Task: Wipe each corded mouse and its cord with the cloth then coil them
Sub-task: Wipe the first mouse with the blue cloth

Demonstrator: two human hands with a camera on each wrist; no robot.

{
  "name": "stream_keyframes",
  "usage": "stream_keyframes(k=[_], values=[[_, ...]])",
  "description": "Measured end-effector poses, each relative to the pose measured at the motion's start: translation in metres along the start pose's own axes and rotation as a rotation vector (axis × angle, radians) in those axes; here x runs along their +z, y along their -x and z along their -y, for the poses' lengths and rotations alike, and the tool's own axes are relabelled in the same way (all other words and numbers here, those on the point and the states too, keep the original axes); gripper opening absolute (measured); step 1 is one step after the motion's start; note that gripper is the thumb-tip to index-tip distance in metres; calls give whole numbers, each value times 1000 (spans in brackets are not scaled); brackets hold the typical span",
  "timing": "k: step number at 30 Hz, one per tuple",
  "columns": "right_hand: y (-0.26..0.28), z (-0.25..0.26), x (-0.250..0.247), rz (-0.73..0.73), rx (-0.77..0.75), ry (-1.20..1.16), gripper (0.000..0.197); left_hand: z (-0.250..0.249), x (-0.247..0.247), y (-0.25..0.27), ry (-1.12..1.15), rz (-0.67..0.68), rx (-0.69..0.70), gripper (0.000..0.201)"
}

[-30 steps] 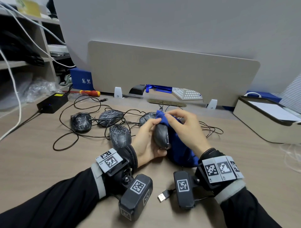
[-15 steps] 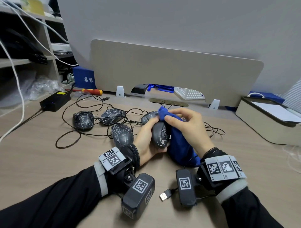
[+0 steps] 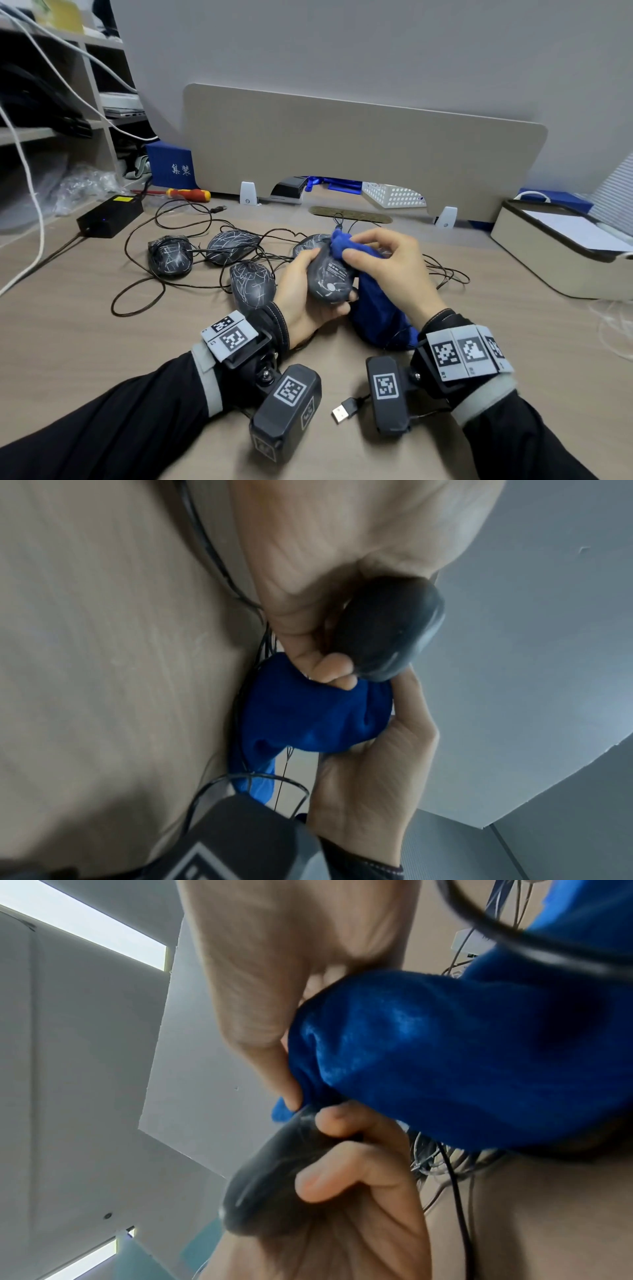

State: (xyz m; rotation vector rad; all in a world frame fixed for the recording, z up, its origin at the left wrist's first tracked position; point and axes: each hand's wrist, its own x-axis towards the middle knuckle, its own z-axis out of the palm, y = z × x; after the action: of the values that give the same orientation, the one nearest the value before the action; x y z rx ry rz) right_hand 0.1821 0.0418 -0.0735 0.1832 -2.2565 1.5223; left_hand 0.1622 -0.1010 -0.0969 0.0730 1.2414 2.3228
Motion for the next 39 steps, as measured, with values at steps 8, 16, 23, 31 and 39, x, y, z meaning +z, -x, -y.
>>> stream_keyframes(k=[8, 16, 23, 31, 39], values=[[-1, 6, -9, 13, -46, 0, 18, 2, -2, -2, -79, 27, 8, 41], [4, 11, -1, 260, -56, -26, 23, 2, -2, -5, -42, -34, 61, 27], [5, 9, -3, 219, -30, -7, 16, 4, -4, -6, -1, -62, 46, 32], [6, 12, 0, 214, -43, 50, 14, 5, -7, -13, -10, -129, 41, 41], [9, 24, 1, 299, -98, 77, 15, 7, -9, -18, -24, -129, 50, 34]])
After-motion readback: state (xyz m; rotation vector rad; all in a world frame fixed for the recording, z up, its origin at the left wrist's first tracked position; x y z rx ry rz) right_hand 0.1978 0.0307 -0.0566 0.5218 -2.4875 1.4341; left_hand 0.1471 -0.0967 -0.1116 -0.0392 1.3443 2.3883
